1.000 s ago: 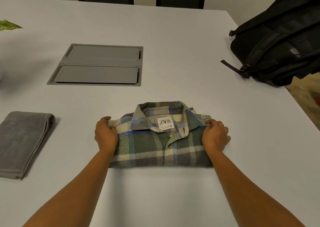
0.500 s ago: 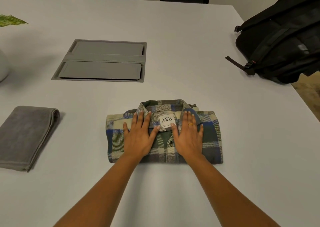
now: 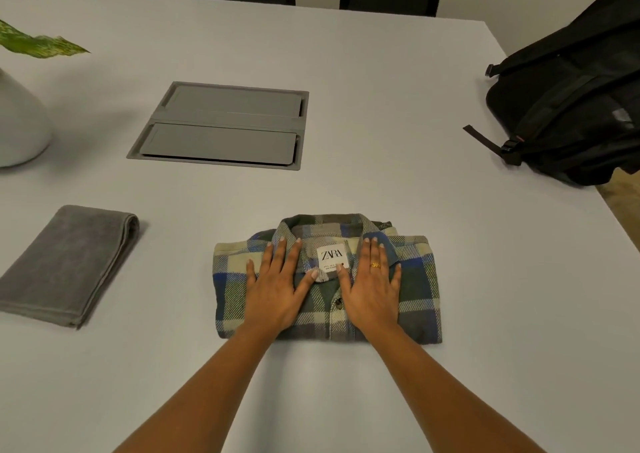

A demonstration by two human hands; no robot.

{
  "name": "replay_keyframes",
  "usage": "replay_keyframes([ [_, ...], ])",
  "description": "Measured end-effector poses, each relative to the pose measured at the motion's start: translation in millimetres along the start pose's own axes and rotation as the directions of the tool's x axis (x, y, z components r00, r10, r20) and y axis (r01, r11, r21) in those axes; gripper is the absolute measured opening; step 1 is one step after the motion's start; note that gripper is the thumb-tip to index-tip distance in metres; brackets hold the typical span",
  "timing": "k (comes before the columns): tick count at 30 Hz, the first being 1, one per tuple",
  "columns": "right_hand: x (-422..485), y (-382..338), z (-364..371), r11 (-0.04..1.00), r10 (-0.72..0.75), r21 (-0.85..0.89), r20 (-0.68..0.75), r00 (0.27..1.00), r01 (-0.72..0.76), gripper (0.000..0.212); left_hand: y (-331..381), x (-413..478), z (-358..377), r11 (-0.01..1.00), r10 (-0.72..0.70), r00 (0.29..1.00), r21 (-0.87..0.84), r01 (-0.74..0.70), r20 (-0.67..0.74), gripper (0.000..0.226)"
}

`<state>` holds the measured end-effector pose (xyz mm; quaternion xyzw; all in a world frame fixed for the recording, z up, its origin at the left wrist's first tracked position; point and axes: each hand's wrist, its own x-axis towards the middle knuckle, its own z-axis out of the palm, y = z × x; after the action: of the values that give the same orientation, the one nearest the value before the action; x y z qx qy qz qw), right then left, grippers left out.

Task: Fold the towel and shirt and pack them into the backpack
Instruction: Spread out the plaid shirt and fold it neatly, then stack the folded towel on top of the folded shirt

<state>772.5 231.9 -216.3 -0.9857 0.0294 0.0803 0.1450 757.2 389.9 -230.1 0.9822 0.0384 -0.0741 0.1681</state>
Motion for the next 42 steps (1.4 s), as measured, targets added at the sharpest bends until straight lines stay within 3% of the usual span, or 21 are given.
replay_keyframes([
  [5,-14,-9,2,1.0,-0.026,-0.002,0.022,0.999,0.026,0.072,-11,-14,0,1.0,-0.021,1.0,-0.009,0.021,-0.008,0.088],
  [10,-13,-9,2,1.0,-0.013,-0.021,0.006,1.0,0.014,0.071,-10,-11,-4,1.0,-0.005,1.0,0.0,0.005,0.005,0.099],
  [15,-18,-15,0,0.998,0.034,-0.052,-0.035,0.999,-0.036,0.067,-18,-17,-18,0.997,0.03,0.998,-0.067,-0.027,0.049,0.065],
  [21,-17,-40,-6,0.996,0.055,-0.055,-0.267,0.962,-0.072,0.05,-87,-27,-52,0.996,0.022,1.0,-0.087,-0.022,-0.003,0.072],
  [25,-16,-83,0,0.995,-0.064,0.037,-0.452,0.89,0.091,0.037,-155,-25,-76,0.991,-0.106,0.991,-0.089,0.099,-0.082,0.066],
  [29,-23,-136,22,0.937,-0.32,0.014,-0.367,0.874,0.349,0.044,-223,-21,-92,0.958,-0.287,0.954,0.002,0.288,-0.093,0.07],
  [33,-27,-199,47,0.826,-0.525,0.028,-0.322,0.788,0.563,0.037,-271,-16,-100,0.914,-0.402,0.915,0.043,0.403,-0.028,0.08],
  [38,-29,-243,71,0.741,-0.638,0.09,-0.215,0.739,0.666,0.031,-300,-21,-92,0.938,-0.342,0.938,0.081,0.338,0.045,0.085],
  [42,-26,-255,80,0.747,-0.64,0.119,-0.137,0.756,0.654,0.018,-313,-30,-86,0.965,-0.239,0.97,0.124,0.233,0.035,0.079],
])
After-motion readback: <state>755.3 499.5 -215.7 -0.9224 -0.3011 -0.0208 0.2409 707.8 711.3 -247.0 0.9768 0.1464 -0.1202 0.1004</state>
